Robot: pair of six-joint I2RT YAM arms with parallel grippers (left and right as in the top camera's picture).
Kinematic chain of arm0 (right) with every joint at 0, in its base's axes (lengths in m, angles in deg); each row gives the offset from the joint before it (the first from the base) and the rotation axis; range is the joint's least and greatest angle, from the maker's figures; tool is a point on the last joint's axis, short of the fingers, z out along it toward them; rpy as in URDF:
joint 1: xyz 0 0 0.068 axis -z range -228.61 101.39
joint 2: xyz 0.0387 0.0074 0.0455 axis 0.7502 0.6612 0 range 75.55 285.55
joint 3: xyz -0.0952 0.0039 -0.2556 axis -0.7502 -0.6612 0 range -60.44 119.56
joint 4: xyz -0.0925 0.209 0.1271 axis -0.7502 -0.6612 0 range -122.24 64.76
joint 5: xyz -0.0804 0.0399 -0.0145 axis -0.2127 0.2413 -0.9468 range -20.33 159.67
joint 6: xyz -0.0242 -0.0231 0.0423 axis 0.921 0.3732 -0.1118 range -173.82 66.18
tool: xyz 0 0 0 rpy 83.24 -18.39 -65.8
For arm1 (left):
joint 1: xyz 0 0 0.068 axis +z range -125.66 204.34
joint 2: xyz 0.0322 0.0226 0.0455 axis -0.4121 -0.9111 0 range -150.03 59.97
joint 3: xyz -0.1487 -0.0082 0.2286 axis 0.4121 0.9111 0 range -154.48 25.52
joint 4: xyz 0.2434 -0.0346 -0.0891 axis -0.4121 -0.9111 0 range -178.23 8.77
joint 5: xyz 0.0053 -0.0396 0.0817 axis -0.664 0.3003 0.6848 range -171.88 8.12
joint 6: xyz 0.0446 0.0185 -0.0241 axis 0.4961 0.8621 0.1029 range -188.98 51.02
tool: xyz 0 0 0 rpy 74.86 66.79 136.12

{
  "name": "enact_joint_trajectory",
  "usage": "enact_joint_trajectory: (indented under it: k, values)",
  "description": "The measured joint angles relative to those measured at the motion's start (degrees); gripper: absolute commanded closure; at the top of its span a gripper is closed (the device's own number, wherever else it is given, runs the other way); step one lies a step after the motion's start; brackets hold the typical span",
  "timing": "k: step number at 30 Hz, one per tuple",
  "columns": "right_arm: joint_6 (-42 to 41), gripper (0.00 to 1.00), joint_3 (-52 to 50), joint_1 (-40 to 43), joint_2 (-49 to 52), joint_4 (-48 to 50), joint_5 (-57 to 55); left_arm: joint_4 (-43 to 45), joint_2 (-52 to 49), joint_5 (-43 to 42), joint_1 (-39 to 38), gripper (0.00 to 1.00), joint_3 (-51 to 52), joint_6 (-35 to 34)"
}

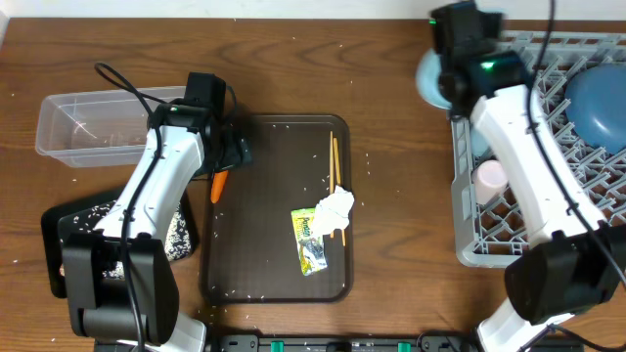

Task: Sort waste into correct bins and load items into the dishwasher rack
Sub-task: 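Carry the bowl right and lower it into the rack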

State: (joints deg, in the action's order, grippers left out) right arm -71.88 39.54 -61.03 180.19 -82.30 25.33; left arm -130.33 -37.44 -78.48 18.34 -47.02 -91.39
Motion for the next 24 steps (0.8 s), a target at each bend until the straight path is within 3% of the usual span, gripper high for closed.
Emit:
enact_joint_trajectory:
  k: [5,10,18,24]
  values:
    - [-3.41,0.99,-0.33,6.93,0.09,2.73,-7.72,-0.02,0.0,0.0,0.0,0.02,0.0,0.0]
    - [2.91,0.99,-0.37,12.2,1.11,19.02,-9.86,0.0,0.0,0.02,0.0,0.02,0.02,0.0]
    - [28.04,0.99,-0.37,17.25,7.39,45.03,-14.69,-0.09,0.0,0.0,0.0,0.02,0.04,0.0]
    - [45.79,0.99,-0.39,19.82,14.01,57.99,-16.76,-0.07,0.0,0.02,0.0,0.02,0.07,0.0]
